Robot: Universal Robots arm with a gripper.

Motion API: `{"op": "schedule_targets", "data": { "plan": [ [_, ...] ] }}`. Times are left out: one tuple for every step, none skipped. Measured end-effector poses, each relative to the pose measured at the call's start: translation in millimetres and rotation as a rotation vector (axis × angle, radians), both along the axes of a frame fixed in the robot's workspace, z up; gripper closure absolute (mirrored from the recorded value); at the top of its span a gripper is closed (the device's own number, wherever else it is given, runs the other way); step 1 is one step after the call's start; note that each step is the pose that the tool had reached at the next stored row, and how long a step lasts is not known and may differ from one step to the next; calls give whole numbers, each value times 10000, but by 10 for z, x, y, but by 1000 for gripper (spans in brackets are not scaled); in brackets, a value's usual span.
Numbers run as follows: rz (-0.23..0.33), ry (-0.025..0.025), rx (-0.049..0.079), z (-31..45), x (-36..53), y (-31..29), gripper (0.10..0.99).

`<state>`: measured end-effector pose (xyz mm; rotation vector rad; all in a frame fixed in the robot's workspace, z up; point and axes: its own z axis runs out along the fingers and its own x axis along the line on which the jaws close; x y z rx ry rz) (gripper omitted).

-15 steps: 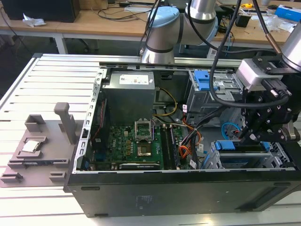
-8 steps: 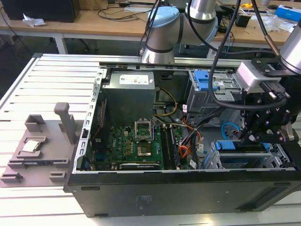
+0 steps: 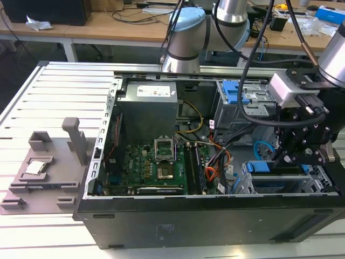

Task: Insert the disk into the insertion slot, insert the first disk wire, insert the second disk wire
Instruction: 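Insert the second disk wire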

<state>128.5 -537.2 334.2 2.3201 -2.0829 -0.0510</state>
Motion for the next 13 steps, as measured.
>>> {"op": "schedule_targets", "data": {
  "plan": [
    [0, -1, 4, -2, 0, 0, 925],
    [-1, 0, 6, 1, 1, 0, 925],
    [0, 0, 9, 8, 2, 0, 925],
    [0, -2, 19, 22, 2, 0, 925],
    [0, -1, 16, 26, 3, 0, 925],
    [1, -1, 12, 28, 3, 0, 925],
    [0, 0, 4, 32, 3, -5, 925],
    [1, 0, 3, 33, 3, -12, 925],
    [1, -1, 3, 33, 3, -12, 925],
    [1, 0, 2, 34, 3, -14, 925],
    [0, 0, 2, 34, 2, -19, 925],
    [1, -1, 2, 34, 3, -26, 925],
    [1, -3, 0, 33, 3, -35, 925]
  ]
}}
